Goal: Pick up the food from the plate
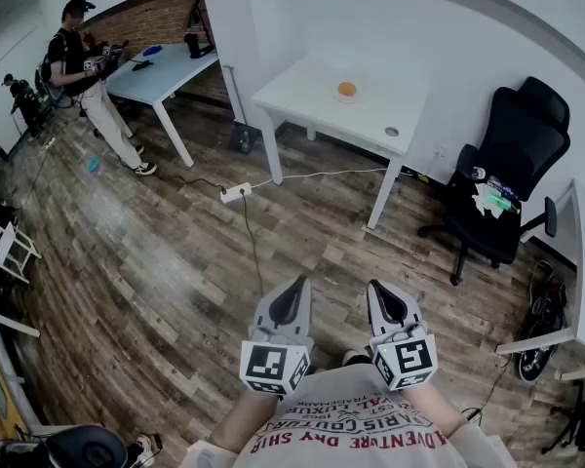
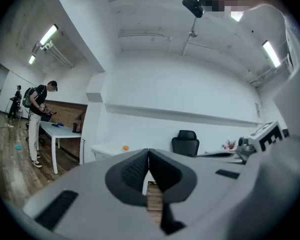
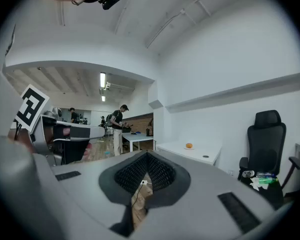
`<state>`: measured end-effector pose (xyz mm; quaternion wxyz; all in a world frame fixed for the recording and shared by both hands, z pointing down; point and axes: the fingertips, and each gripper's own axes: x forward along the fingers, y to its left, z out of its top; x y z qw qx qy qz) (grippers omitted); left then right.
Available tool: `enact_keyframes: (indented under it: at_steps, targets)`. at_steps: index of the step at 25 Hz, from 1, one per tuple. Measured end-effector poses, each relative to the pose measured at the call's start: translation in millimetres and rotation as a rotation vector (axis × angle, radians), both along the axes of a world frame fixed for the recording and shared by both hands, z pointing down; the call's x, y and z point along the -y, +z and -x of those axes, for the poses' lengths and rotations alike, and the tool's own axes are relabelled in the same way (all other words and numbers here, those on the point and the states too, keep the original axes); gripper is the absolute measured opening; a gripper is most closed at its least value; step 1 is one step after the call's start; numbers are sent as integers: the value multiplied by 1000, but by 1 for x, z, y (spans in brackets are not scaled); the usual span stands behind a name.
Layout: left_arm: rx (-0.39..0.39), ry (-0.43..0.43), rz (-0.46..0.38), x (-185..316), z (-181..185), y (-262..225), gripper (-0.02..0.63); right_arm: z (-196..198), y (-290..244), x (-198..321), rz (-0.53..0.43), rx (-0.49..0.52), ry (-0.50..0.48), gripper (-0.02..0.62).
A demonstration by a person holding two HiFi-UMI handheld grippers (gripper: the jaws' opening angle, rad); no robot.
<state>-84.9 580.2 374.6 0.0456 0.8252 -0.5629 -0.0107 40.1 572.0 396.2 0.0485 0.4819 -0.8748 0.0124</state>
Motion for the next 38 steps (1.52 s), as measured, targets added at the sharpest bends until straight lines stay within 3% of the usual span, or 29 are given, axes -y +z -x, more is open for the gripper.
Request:
enact_keyframes:
  at_steps: [10, 16, 22, 27, 38]
  targets:
    - [-9, 4, 10, 6, 8, 4, 8, 9, 1, 4, 1, -17, -9, 9]
    - [-15, -4, 18, 8, 17, 8, 8, 17, 0, 7, 10, 22, -23, 9]
    - [-26, 6, 50, 20, 17, 21, 8, 18, 15, 18, 33, -29, -20, 9]
    - [-16, -3, 66, 50, 17, 29, 8, 13, 15, 54, 1, -72, -14, 9]
    - [16, -114, 95, 174, 20, 21, 8, 5, 12, 191, 29, -33, -72, 9]
